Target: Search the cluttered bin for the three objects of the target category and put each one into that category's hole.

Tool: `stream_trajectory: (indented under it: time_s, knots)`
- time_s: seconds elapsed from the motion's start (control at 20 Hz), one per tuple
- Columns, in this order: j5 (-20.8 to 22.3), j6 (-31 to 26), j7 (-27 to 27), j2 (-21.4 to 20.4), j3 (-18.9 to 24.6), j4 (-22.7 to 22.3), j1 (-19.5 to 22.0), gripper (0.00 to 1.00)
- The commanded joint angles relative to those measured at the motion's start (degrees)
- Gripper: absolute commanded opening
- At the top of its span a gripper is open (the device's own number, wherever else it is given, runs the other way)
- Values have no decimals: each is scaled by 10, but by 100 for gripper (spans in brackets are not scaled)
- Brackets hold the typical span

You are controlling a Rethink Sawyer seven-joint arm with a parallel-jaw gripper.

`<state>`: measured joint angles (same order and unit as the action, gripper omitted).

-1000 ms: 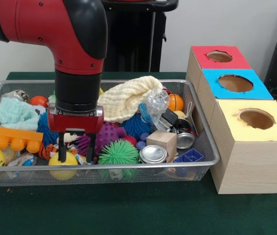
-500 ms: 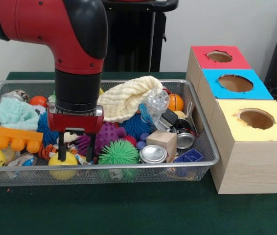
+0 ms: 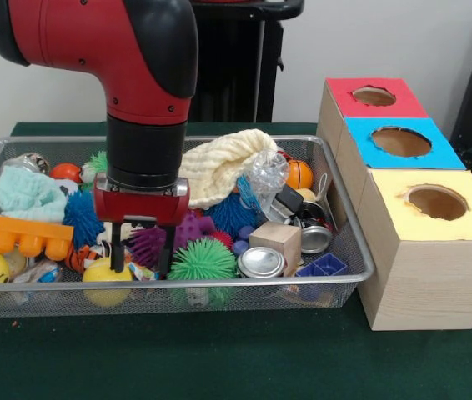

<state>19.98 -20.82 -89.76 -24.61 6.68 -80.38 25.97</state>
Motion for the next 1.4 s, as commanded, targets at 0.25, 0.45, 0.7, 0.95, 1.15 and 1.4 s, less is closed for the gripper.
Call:
stream_trajectory:
  time_s: [0.25,0.45,0.7,0.95,1.15,1.4]
  knots:
    - [-60,-9,-162,-7,-42,-41,-47,100]
    - [-66,8,-155,-2,-53,-44,-54,100]
    - [-62,28,-140,14,-67,-46,-59,100]
    - [-33,34,-100,34,-83,-22,-68,100]
    - [-32,41,-90,36,-84,-24,-63,100]
    - [-38,47,-85,46,-78,-15,-54,100]
